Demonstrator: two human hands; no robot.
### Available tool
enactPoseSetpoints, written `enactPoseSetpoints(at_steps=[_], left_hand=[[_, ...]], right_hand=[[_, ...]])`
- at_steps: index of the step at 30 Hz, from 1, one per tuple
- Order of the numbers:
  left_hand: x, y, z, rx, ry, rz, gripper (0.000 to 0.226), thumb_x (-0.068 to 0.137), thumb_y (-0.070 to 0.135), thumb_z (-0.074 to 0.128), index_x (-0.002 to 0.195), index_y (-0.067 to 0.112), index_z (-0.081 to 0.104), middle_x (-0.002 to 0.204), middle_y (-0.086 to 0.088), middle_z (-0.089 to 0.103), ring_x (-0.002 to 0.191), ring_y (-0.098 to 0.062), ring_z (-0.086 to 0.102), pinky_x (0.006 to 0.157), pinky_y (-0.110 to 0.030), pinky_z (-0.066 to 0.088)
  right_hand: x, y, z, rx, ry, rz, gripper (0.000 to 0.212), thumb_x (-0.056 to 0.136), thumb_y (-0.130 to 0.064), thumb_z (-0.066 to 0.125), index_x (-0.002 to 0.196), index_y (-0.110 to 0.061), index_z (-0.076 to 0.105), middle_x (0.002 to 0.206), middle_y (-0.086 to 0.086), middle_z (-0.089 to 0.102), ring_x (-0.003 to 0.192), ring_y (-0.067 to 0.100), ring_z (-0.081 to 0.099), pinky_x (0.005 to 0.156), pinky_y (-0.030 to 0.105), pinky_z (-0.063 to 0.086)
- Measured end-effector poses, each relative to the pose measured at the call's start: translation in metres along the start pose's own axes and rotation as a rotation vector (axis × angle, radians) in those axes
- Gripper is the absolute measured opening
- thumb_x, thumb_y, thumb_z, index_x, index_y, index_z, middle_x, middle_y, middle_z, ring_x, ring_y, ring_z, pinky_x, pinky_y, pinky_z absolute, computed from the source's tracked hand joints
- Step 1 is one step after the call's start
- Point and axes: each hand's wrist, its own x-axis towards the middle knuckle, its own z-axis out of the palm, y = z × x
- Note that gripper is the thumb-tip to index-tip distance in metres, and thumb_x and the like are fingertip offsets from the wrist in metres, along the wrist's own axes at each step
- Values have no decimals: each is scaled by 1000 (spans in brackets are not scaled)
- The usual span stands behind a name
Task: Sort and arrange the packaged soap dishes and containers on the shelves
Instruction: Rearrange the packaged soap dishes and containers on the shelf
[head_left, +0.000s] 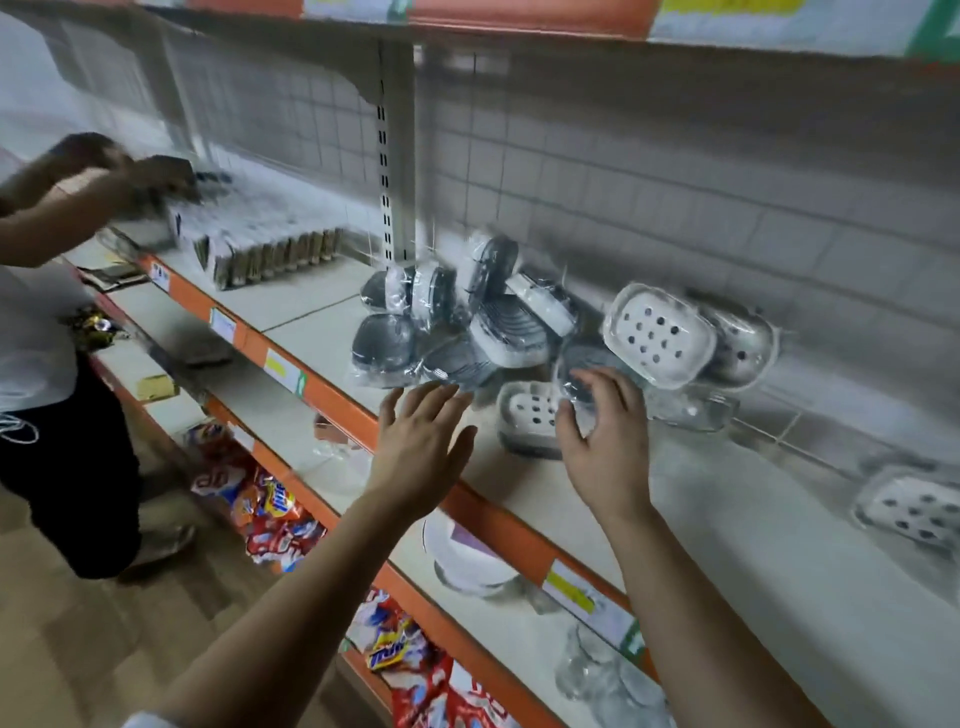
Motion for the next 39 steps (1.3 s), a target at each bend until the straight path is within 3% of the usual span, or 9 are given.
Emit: enactPoseSetpoints(at_steps=[5, 9, 12, 15, 18, 21, 27, 32, 39], left_hand=[[49, -66, 10, -27, 52, 28, 38, 95, 29, 57, 130, 15, 60, 136, -4, 58, 135, -26, 43, 115, -48, 19], [81, -117, 18, -47, -47, -13, 47, 97, 40, 49, 141, 25, 48, 146, 0, 47, 140, -21, 33, 113, -42, 19], [96, -149, 26, -70, -154, -6, 55, 97, 53, 38, 148, 35, 33, 154, 5, 34, 142, -18, 22, 111, -40, 23], [104, -168, 28, -119, -181, 75, 60, 92, 62, 40, 144, 30, 42, 147, 3, 40, 139, -21, 26, 105, -40, 33], [111, -182, 26, -121, -144, 125, 60, 84, 68, 43, 123, 24, 55, 128, 1, 50, 126, -24, 39, 92, -42, 44], [116, -195, 29, -165, -122, 167, 46, 85, 55, 57, 113, 18, 58, 119, -4, 54, 120, -28, 46, 86, -41, 48], [110, -218, 28, -300, -26, 255, 44, 82, 42, 72, 113, 12, 66, 117, -6, 64, 117, -29, 55, 87, -41, 53], [108, -229, 26, -367, 54, 267, 49, 80, 46, 67, 113, 10, 69, 118, -4, 66, 116, -26, 58, 90, -35, 51], [107, -231, 24, -460, 144, 271, 49, 81, 49, 64, 112, 12, 71, 118, -2, 67, 118, -22, 58, 93, -32, 50]], right_hand=[[36, -15, 59, -57, 72, -13, 26, 84, -2, 65, 110, 0, 66, 112, 16, 62, 107, 31, 59, 96, 22, 38], [42, -35, 102, -115, 113, 25, 25, 85, -6, 60, 109, -1, 67, 109, 14, 64, 103, 31, 61, 93, 34, 46], [47, -52, 131, -169, 157, 39, 24, 84, -8, 59, 106, -2, 67, 108, 13, 64, 104, 30, 60, 94, 32, 44], [50, -65, 158, -216, 143, 65, 24, 85, -8, 60, 107, -2, 67, 110, 13, 63, 107, 31, 58, 98, 35, 42], [45, -74, 177, -254, 129, 131, 24, 86, -10, 62, 107, -2, 69, 111, 13, 63, 108, 31, 58, 99, 37, 43], [39, -78, 191, -325, 143, 151, 20, 83, -9, 66, 101, -3, 72, 107, 12, 66, 101, 32, 60, 94, 41, 47], [34, -81, 202, -463, 21, 274, 31, 84, -28, 68, 106, -8, 74, 110, 9, 68, 106, 36, 57, 94, 44, 47], [33, -78, 206, -513, -19, 319, 49, 74, -47, 80, 104, -10, 73, 110, 8, 66, 109, 35, 53, 92, 38, 45], [33, -82, 202, -535, -27, 302, 35, 75, -34, 78, 102, -13, 71, 108, 5, 66, 107, 35, 55, 84, 39, 50]])
